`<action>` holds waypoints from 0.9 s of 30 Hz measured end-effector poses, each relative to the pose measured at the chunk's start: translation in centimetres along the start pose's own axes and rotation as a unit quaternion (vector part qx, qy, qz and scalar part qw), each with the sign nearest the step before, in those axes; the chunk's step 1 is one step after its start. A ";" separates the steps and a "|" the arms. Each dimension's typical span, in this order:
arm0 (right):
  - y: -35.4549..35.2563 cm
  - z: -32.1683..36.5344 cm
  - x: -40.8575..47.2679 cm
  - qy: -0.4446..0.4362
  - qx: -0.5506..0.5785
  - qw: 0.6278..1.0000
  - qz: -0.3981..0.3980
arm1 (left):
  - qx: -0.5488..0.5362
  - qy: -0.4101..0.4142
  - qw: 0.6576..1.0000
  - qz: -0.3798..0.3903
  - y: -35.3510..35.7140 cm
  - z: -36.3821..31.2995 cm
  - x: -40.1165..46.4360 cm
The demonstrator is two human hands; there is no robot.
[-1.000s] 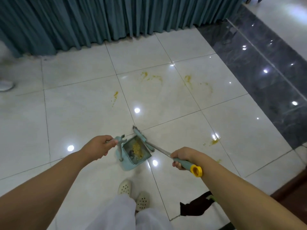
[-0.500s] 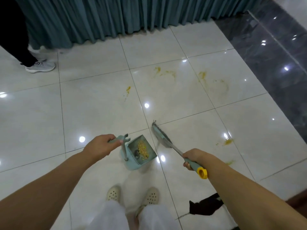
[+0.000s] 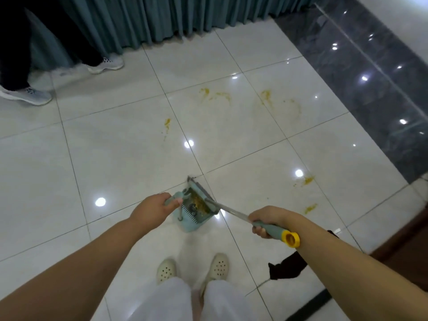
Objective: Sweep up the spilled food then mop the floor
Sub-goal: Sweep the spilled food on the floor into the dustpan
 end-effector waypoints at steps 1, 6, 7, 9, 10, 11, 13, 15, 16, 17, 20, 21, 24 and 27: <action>-0.1 0.1 -0.6 -0.001 0.000 1.000 0.002 | 0.008 0.007 1.000 0.002 0.0 -0.1 -0.1; 0.0 0.4 -1.9 -0.018 -0.029 0.999 -0.016 | 0.019 0.012 1.000 -0.012 -0.6 0.3 -0.9; 0.2 0.5 -1.9 -0.023 -0.028 0.999 -0.021 | 0.015 0.012 1.000 -0.015 -0.8 0.6 -1.1; 0.5 0.8 -1.5 -0.032 -0.013 0.999 -0.033 | 0.016 0.013 1.000 -0.017 -1.3 1.2 -1.5; 0.6 0.9 -1.2 -0.036 -0.006 0.999 -0.040 | 0.019 0.015 1.000 -0.018 -1.5 1.5 -1.7; 0.6 1.1 -0.8 -0.040 -0.002 0.998 -0.047 | 0.022 0.017 0.999 -0.018 -1.8 1.9 -1.9; 0.6 1.5 0.1 -0.045 0.012 0.997 -0.064 | 0.025 0.019 0.999 -0.019 -2.2 2.5 -2.2; 1.1 1.7 1.2 -0.042 0.034 0.996 -0.071 | 0.024 0.013 0.999 -0.020 -2.6 3.3 -2.5; 1.4 1.6 1.7 -0.038 0.040 0.996 -0.073 | 0.022 0.010 1.000 -0.019 -2.8 3.6 -2.6; 2.0 1.4 2.2 -0.032 0.041 0.996 -0.074 | 0.019 0.005 1.000 -0.017 -2.8 4.0 -2.7; 4.6 0.1 3.5 -0.016 0.056 0.996 -0.062 | -0.019 -0.014 1.000 -0.013 -3.1 5.2 -2.9; 5.6 -0.5 3.7 -0.013 0.058 0.997 -0.056 | -0.025 -0.020 0.999 -0.011 -3.1 5.5 -2.9; 8.1 -2.1 3.4 0.001 0.056 0.997 -0.043 | -0.011 -0.024 1.000 -0.005 -3.2 6.0 -2.9; 9.3 -2.8 2.2 0.008 0.060 0.998 -0.013 | 0.006 -0.008 1.000 -0.004 -3.3 5.9 -2.6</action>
Point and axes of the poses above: each hand's wrist, its own x-axis towards the middle knuckle, its own y-axis out of the palm, z = x × y, the point moved 5 cm from there along x, towards the middle knuckle, and after that the axes turned 3 degrees about y, right-handed, at the moved point
